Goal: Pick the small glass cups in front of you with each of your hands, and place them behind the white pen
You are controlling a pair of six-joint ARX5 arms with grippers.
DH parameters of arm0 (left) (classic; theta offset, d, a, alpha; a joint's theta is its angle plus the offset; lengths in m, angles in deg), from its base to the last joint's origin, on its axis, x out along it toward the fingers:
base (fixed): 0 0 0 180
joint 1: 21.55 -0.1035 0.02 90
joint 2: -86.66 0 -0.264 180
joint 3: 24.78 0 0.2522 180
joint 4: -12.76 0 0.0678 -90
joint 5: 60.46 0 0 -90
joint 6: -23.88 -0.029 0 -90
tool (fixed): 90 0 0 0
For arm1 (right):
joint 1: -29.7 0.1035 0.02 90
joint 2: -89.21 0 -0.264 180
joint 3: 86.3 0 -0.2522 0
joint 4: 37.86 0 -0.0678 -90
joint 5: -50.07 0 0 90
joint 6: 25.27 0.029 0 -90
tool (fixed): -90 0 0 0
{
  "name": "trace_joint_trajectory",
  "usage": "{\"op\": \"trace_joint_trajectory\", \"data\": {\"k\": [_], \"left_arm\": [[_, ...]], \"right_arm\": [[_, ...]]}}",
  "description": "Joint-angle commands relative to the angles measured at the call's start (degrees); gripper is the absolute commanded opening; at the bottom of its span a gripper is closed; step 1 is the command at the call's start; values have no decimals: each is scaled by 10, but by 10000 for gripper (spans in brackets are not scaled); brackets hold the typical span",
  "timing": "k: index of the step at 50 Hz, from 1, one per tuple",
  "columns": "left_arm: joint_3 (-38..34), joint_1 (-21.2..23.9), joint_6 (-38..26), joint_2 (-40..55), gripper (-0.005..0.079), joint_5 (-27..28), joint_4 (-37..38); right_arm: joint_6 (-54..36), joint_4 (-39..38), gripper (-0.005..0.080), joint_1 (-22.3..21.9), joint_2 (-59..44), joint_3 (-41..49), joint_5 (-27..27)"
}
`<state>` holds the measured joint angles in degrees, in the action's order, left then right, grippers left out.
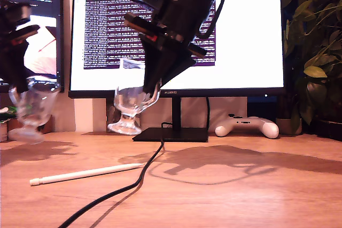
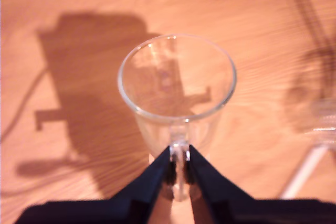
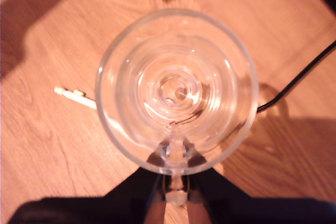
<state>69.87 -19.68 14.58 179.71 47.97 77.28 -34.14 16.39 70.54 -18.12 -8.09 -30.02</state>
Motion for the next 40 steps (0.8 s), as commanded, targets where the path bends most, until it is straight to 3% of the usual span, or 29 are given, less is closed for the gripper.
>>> {"op": "trace_joint_trajectory", "data": {"k": [1, 28, 40], "left_arm": [[3, 5, 3, -37, -19, 7, -5], [3, 17, 5, -99, -19, 23, 7], [3, 19, 8, -99, -19, 30, 11]], "right_arm": [[1, -8, -13, 8, -21, -6, 3], [3, -38, -13, 20, -36, -6, 2], [6, -53, 26, 26, -38, -6, 2]]}}
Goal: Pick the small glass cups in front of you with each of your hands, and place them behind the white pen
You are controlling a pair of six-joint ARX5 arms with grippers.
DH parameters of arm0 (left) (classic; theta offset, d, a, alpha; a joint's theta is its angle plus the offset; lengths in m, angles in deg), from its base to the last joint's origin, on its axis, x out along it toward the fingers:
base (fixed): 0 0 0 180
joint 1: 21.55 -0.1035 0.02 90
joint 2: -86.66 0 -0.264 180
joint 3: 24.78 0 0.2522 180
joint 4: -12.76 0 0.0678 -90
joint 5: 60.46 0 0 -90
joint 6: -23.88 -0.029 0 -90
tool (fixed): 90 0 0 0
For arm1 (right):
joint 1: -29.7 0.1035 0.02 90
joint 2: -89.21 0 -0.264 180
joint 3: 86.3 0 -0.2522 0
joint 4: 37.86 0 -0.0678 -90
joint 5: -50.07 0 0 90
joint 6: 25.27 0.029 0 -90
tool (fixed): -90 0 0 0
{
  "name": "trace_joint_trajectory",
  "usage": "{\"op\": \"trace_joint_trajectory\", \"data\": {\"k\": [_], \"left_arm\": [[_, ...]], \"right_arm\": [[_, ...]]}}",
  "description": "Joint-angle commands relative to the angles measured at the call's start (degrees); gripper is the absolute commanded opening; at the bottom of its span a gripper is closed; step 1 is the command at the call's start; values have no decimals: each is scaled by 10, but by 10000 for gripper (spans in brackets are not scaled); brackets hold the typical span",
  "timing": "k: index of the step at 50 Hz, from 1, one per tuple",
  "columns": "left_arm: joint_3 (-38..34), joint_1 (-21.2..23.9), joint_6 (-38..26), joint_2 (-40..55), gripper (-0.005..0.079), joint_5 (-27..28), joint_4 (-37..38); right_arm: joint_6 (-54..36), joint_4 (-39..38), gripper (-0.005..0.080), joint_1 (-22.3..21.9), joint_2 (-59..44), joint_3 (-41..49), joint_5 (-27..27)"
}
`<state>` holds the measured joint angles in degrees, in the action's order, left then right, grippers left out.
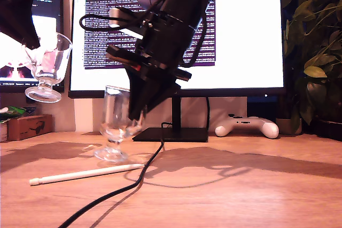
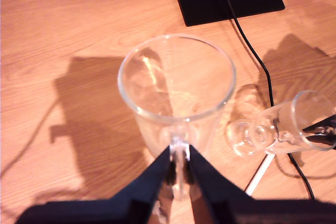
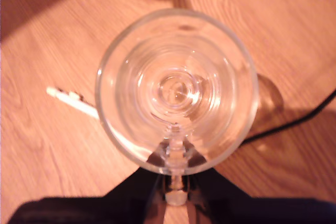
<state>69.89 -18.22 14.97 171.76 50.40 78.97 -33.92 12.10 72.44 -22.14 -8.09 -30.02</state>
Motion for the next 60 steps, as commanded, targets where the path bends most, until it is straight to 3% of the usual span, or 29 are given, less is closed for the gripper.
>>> {"op": "trace_joint_trajectory", "data": {"k": [1, 20, 50, 60], "left_arm": [[3, 5, 4, -20, -19, 6, -6], [3, 6, 4, -20, -19, 9, -6], [3, 6, 3, -20, -19, 12, -5], [3, 6, 3, -20, -19, 12, -2]], "right_arm": [[8, -11, 27, 7, 2, -6, 3], [12, -10, 104, 7, 2, -6, 3], [29, -16, 134, 9, 2, -8, 32], [28, 22, 202, 7, 2, -35, 32]]}}
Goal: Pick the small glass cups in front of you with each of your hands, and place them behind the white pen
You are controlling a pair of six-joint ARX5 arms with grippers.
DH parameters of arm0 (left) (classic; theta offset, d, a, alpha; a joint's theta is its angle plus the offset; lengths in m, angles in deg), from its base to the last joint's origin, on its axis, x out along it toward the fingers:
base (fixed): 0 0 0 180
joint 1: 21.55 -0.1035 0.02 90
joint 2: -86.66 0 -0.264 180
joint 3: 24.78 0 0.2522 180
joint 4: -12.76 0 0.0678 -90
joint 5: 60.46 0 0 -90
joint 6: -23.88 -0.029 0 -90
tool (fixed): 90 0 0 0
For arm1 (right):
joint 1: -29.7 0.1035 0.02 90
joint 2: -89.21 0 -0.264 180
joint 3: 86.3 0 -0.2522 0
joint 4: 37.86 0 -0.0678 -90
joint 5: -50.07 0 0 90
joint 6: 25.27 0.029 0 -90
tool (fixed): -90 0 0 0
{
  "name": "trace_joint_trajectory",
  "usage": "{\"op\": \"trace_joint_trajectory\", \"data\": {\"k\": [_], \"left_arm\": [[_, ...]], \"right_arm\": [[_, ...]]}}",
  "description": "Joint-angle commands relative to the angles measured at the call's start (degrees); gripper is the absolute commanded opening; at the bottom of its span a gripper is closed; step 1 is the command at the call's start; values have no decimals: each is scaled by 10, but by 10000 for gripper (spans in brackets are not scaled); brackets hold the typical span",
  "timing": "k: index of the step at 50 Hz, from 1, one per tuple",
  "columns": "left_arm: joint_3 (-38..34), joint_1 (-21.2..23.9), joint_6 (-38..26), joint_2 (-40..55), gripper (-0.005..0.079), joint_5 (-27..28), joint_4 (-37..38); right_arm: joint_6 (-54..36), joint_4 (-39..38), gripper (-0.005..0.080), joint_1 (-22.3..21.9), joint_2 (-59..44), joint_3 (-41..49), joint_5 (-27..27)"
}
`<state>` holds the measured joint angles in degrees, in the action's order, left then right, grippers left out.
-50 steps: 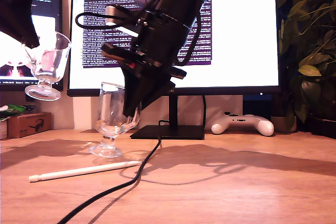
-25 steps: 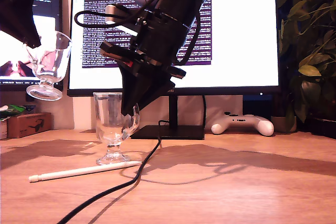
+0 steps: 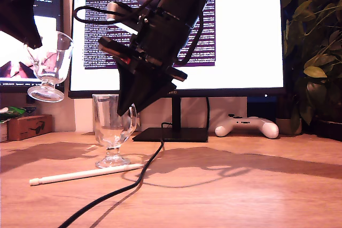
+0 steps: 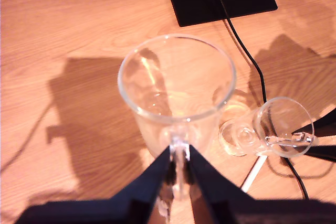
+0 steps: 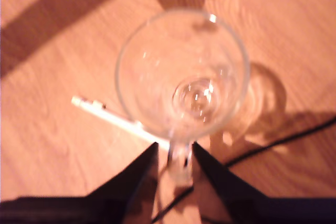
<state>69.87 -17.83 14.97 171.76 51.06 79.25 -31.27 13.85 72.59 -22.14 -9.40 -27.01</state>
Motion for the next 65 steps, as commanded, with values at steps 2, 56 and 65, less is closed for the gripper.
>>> {"op": "trace_joint_trajectory", "data": {"k": [2, 56, 65], "left_arm": [[3, 2, 3, -20, -19, 6, -5], [-40, 28, -21, -66, -19, 13, -18], [-112, 28, -27, -133, -19, 12, -86]], "right_arm": [[2, 16, 221, 5, 2, -28, 2], [-1, 236, -13, -135, 3, -195, 0], [-5, 231, -13, -185, 3, -195, 0]]}}
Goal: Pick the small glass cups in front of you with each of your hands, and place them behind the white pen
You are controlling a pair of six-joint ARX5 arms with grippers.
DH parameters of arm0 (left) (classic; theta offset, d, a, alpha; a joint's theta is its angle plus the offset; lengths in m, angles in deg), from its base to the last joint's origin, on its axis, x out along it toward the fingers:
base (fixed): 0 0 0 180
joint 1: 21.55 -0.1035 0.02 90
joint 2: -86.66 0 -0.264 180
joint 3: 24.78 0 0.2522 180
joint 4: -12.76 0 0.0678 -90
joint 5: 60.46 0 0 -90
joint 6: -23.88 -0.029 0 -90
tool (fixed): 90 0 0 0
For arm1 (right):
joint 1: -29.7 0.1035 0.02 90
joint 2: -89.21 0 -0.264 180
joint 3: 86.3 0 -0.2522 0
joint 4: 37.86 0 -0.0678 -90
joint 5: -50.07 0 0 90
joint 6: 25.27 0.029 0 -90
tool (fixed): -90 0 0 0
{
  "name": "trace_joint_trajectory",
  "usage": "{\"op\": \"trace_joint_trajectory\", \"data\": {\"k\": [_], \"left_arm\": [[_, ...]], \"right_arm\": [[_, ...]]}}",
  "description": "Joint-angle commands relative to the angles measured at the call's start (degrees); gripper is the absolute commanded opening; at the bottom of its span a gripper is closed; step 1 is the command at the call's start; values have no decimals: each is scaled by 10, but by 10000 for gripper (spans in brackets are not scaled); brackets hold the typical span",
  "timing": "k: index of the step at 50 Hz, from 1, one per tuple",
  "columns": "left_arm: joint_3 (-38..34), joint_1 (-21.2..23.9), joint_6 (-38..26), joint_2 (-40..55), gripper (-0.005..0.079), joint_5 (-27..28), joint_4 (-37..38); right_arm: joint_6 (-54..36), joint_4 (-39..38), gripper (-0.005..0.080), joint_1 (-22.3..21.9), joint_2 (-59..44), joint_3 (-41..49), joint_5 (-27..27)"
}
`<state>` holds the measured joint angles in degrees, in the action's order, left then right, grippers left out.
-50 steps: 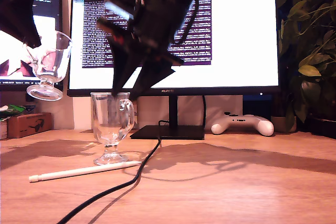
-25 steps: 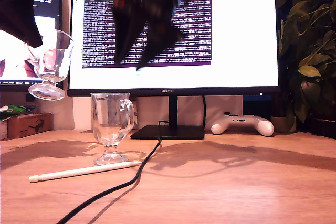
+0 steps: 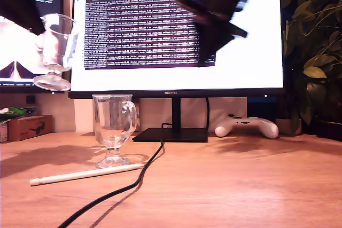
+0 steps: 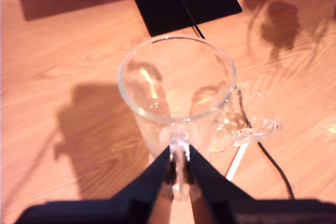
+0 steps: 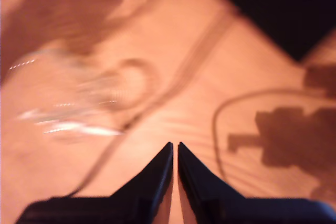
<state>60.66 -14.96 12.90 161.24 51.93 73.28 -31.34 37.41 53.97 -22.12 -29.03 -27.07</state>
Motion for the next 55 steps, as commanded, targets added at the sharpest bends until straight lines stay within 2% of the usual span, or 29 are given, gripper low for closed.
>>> {"op": "trace_joint_trajectory", "data": {"k": [1, 7, 18, 26, 39, 55], "left_arm": [[-29, 0, -6, -37, -19, 3, -36], [-82, 0, -11, -85, -19, 3, -90], [-197, 0, -25, -158, -19, 16, -187], [-256, 0, -32, -186, -19, 34, -236], [-313, 0, -34, -197, -19, 57, -310], [-360, 0, -12, -199, -19, 47, -357]], "right_arm": [[-4, -7, -13, -2, 3, 2, 1], [-8, -14, -13, -15, 3, 2, 2], [-14, -17, -13, -15, 3, 2, 2], [-14, -19, -13, -14, 3, 2, 2], [-14, -16, -13, -14, 3, 2, 2], [-15, -17, -13, -14, 3, 2, 2]]}}
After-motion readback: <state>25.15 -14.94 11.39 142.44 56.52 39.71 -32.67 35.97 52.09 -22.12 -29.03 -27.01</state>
